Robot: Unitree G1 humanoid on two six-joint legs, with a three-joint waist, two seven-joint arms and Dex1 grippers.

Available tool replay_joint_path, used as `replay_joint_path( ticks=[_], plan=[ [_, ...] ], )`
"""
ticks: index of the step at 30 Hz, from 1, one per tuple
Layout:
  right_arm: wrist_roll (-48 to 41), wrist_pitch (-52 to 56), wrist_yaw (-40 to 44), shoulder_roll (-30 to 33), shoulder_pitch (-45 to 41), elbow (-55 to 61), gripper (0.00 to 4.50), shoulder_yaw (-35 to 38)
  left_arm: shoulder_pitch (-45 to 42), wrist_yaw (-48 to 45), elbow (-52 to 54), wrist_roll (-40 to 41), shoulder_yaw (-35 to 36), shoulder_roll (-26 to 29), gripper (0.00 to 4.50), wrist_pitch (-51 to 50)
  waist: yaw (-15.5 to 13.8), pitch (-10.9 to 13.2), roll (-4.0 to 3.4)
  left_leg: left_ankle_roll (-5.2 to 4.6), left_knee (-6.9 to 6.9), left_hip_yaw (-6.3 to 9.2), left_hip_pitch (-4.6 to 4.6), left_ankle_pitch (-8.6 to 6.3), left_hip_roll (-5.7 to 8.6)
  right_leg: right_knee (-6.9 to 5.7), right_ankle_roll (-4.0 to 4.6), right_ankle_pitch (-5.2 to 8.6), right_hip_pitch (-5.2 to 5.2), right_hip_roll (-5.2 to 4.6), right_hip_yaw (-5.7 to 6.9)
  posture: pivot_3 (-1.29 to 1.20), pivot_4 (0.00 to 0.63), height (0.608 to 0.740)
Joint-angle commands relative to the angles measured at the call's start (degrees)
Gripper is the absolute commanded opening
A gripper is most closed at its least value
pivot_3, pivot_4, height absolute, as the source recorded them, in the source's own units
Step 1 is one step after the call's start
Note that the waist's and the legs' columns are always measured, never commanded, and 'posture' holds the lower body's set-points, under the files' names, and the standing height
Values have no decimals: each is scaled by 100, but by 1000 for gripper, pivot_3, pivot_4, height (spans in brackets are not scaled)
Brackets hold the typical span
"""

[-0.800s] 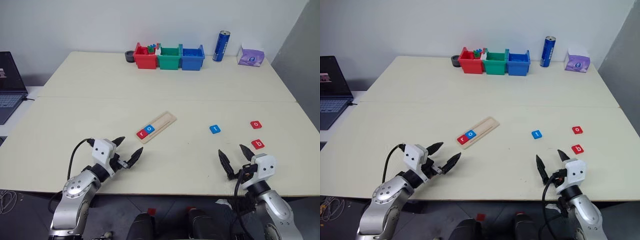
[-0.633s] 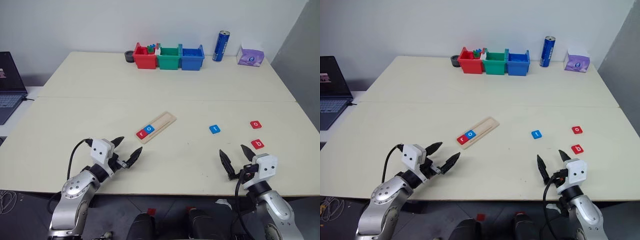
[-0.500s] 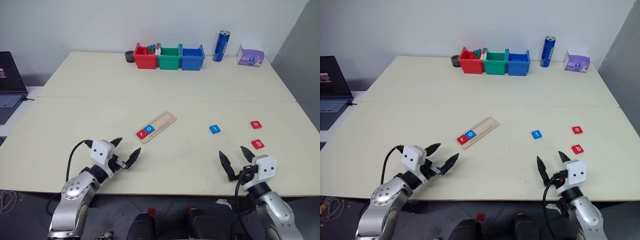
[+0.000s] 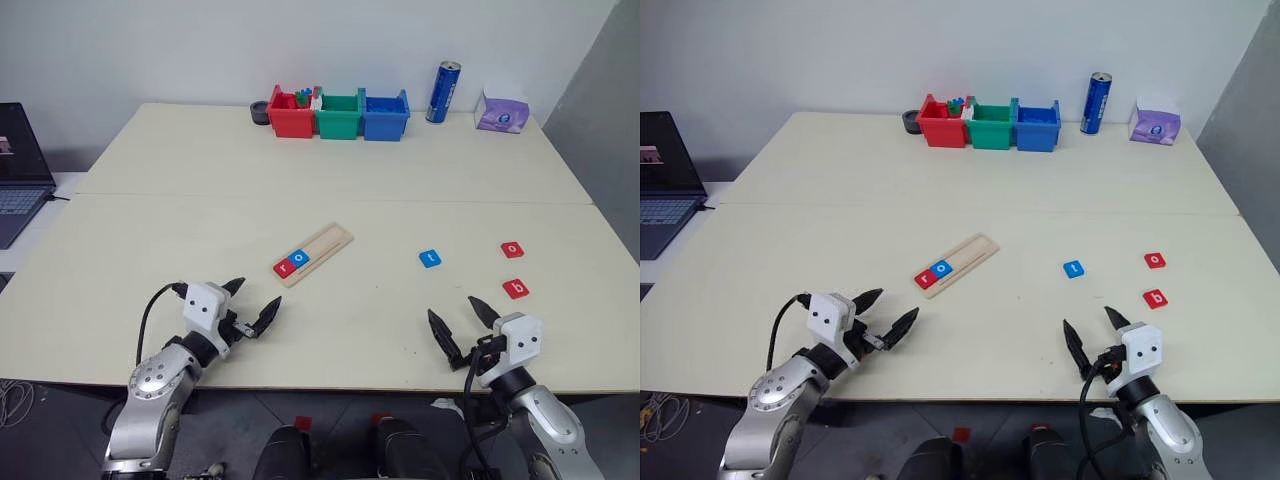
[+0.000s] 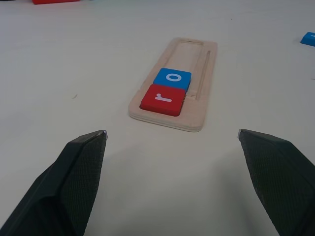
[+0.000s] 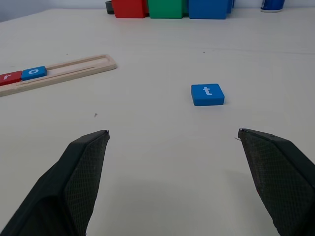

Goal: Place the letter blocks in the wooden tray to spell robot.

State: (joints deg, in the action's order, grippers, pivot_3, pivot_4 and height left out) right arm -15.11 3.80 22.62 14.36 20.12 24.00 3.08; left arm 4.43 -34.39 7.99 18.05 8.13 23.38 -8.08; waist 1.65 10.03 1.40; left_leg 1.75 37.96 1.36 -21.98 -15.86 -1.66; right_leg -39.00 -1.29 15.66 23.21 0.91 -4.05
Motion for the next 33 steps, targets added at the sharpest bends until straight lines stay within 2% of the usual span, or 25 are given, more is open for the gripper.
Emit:
replay_joint_path(
  ticks=[1,7,13,18,26,33],
  plan=[
    [-87,114,114,121,50,349,4462,-60,-204,-197,-90,403,221,-16,4500,43,0,0,0,0,0,0,0,0,0,0,0,0,0,0,0,0,150,740],
    [-322,941,281,501,-190,820,4462,-224,-677,-138,-393,69,-28,131,4500,-116,2,0,1,0,2,1,0,0,2,-1,-1,-1,0,1,1,0,150,740],
    [-1056,2227,794,1349,-805,1666,4462,-287,-1306,-72,-469,-334,-415,347,4500,-635,0,1,3,0,3,5,-2,0,6,0,-5,-2,-1,5,7,0,150,740],
    [-1510,2752,1084,1944,-1178,2115,4462,-210,-1953,-219,-620,-356,-640,450,4500,-1118,-2,3,7,0,3,5,-6,0,8,1,-5,-2,-1,6,14,0,150,740],
    [-1723,3039,1010,2128,-1490,2374,4462,-217,-2590,-499,-1137,-540,-1019,518,4500,-1488,2,6,12,0,3,4,-6,0,10,2,-6,-3,0,7,19,0,150,740],
    [-1897,3267,951,2156,-1685,2470,4462,-170,-2721,-600,-1186,-669,-1182,569,4500,-1803,3,7,13,0,3,7,-7,0,8,2,-6,-3,0,7,19,0,150,740]
  ],
)
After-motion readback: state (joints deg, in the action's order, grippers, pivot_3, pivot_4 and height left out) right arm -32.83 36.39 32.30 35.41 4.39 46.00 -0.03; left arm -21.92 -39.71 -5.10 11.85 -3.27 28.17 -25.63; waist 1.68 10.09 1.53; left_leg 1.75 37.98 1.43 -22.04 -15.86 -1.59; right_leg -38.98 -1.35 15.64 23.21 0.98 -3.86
